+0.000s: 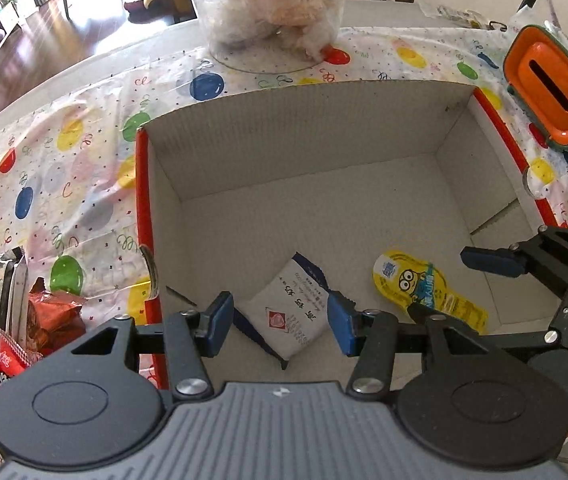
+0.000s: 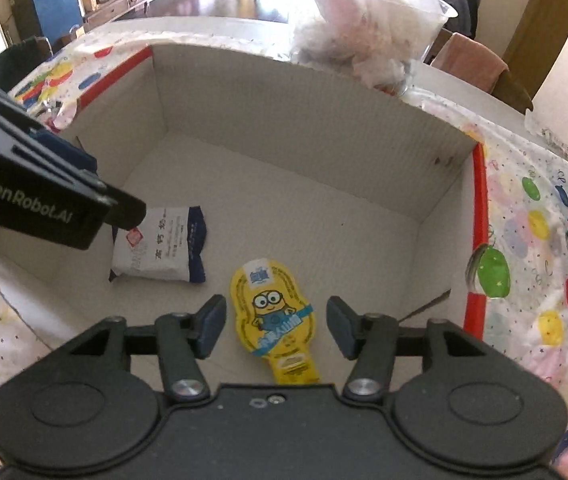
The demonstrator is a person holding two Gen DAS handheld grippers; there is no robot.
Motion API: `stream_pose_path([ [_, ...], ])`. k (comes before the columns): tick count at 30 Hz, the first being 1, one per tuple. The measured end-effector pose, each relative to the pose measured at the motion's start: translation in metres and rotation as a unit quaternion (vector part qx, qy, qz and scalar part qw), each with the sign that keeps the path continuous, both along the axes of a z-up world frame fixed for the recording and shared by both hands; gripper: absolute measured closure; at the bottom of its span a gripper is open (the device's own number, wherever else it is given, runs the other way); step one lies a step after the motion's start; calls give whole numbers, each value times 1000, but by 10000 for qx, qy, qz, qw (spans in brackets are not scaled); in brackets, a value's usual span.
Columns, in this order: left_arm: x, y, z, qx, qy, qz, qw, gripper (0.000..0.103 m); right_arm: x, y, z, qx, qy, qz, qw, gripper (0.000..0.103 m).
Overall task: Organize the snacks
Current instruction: 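Carry both packs over the red box and open both tools to drop them inside, then withdraw both open tools from the box back toward the snack pile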
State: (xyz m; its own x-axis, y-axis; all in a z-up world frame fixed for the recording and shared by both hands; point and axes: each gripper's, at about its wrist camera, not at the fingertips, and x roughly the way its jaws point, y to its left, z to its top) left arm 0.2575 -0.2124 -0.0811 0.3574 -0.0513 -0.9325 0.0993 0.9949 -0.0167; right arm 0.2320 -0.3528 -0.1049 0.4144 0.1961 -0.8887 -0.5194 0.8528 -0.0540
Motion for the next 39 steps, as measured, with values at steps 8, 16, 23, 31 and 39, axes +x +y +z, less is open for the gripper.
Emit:
stream_pose_path([
  [8, -13, 8, 15, -174, -217, 90, 9996, 52, -7, -6, 23, 324, -220, -87, 9992, 39],
  [16, -33, 19, 35, -259, -522, 165, 9982, 52, -14, -5, 50, 686, -463, -100, 9965, 25],
  [23, -52, 39, 49, -429, -752, 156, 9961, 52, -25, 1, 68, 975, -607, -165, 9932, 19],
  [31, -75, 75, 60, -457, -1026, 107, 9936, 47, -44, 20, 87, 1289, -842, -409, 9872, 10],
  [39, -101, 118, 71, -465, -1272, 121, 9907, 34, -64, 53, 96, 1494, -922, -550, 9829, 6],
])
